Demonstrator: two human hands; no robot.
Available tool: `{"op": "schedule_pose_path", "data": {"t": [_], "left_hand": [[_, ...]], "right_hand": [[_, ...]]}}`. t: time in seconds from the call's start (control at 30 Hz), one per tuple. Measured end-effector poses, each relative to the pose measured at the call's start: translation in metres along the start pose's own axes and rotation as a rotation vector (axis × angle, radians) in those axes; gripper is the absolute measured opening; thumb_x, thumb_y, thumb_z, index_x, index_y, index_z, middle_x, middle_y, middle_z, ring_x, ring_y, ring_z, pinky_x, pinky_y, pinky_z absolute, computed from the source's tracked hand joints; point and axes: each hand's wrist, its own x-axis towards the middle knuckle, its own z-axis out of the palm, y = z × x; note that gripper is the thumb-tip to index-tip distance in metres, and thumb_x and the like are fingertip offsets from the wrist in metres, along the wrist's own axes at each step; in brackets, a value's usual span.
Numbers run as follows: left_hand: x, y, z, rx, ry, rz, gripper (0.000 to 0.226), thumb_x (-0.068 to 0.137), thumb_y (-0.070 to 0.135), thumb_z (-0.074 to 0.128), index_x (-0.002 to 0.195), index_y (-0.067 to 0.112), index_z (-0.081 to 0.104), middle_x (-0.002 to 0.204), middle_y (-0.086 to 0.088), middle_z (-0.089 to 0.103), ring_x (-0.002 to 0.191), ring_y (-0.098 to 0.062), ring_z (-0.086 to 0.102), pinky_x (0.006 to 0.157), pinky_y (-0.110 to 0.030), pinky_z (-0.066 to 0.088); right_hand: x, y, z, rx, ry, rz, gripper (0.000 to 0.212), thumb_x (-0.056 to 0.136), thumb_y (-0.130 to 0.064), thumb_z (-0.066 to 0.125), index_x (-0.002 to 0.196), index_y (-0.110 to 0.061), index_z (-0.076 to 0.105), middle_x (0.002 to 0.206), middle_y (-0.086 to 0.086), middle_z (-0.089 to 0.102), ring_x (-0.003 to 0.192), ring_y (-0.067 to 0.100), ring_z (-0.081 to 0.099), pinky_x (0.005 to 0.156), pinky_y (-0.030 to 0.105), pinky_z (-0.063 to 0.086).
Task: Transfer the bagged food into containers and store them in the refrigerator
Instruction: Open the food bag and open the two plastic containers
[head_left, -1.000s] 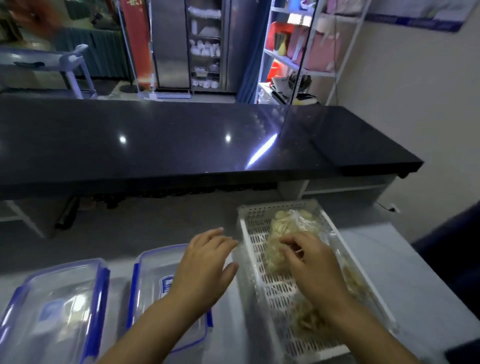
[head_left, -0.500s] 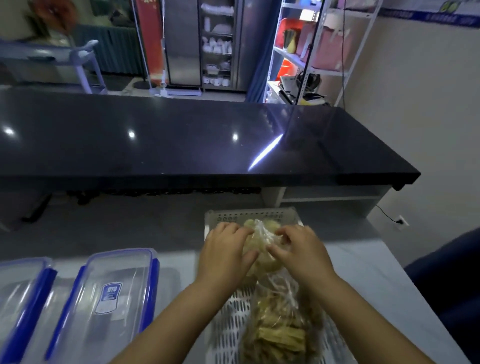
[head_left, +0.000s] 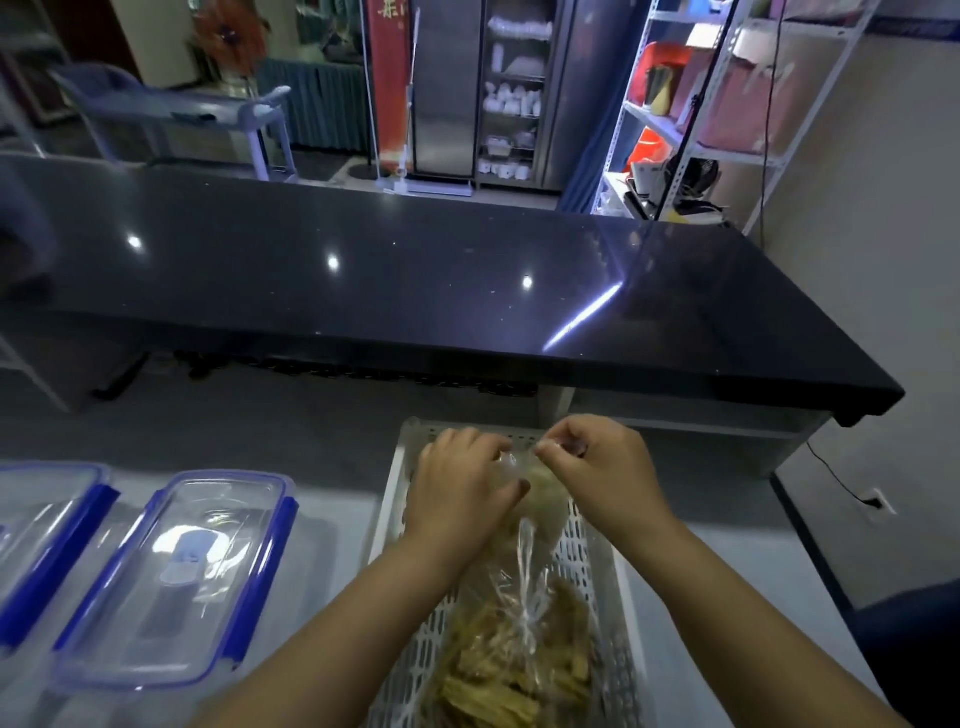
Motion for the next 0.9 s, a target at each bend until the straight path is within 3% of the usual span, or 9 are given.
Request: {"op": "schedule_pose_path", "data": {"t": [0.17,0.3,0.47,0.63,0.73,0.8,0.9], "left_hand": [[0.003,-0.001,0.0,-0.133,0.004,-0.081,0.011,0.084,0.033,0.063,0.091,0.026,0.068,0.086,0.017,0.058,0.091,-0.007,0.049,0.082,-0.027,0.038],[0.004,-0.004,-0.003,-0.208,0.022,-0.132,0.009,0.085,0.03,0.062,0.083,0.028,0.071,0.074,0.023,0.054,0.082,-0.001,0.048,0.072,-0.023,0.037],[0.008,-0.007,-0.016,-0.204,0.12,-0.143,0.011,0.087,0.027,0.059,0.079,0.029,0.067,0.074,0.02,0.059,0.081,-0.002,0.052,0.065,-0.016,0.036],[0.019,-0.002,-0.045,-0.382,0.253,-0.158,0.016,0.088,0.023,0.057,0.078,0.032,0.064,0.077,0.017,0.062,0.08,-0.001,0.057,0.066,-0.027,0.049],[0.015,0.0,-0.043,-0.411,0.204,-0.129,0.013,0.086,0.021,0.061,0.082,0.033,0.065,0.081,0.015,0.063,0.081,0.0,0.058,0.07,-0.028,0.051],[0.01,-0.004,-0.033,-0.399,0.163,-0.205,0.013,0.082,0.027,0.065,0.093,0.034,0.062,0.088,0.014,0.061,0.085,-0.003,0.058,0.073,-0.027,0.051],[0.001,-0.008,-0.012,-0.252,0.0,-0.336,0.049,0.071,0.043,0.073,0.114,0.033,0.052,0.101,0.014,0.051,0.098,-0.008,0.049,0.082,-0.028,0.046]], "right_hand": [[0.015,0.002,-0.004,0.049,-0.001,0.025,0.012,0.081,-0.026,0.068,0.07,-0.024,0.068,0.068,-0.011,0.064,0.071,0.006,0.06,0.068,0.036,0.053],[0.021,0.007,-0.004,0.065,-0.004,0.043,0.012,0.081,-0.027,0.069,0.069,-0.023,0.069,0.068,-0.009,0.066,0.07,0.005,0.061,0.068,0.037,0.054],[0.021,0.015,-0.002,0.113,-0.003,0.061,0.012,0.081,-0.026,0.068,0.069,-0.023,0.069,0.067,-0.011,0.066,0.07,0.003,0.06,0.067,0.035,0.054],[0.021,0.019,-0.004,0.19,-0.008,0.076,0.013,0.081,-0.024,0.069,0.068,-0.023,0.07,0.066,-0.007,0.066,0.066,0.006,0.061,0.067,0.038,0.054],[0.02,0.014,-0.003,0.234,-0.017,0.056,0.013,0.081,-0.023,0.069,0.068,-0.023,0.069,0.065,-0.007,0.067,0.064,0.005,0.062,0.066,0.034,0.056],[0.02,0.009,-0.004,0.268,-0.027,0.037,0.013,0.081,-0.021,0.069,0.068,-0.023,0.069,0.065,-0.006,0.067,0.062,0.006,0.063,0.065,0.031,0.056],[0.02,0.004,-0.006,0.282,-0.052,0.006,0.013,0.082,-0.019,0.069,0.069,-0.021,0.069,0.065,-0.004,0.067,0.061,0.005,0.063,0.062,0.025,0.055]]}}
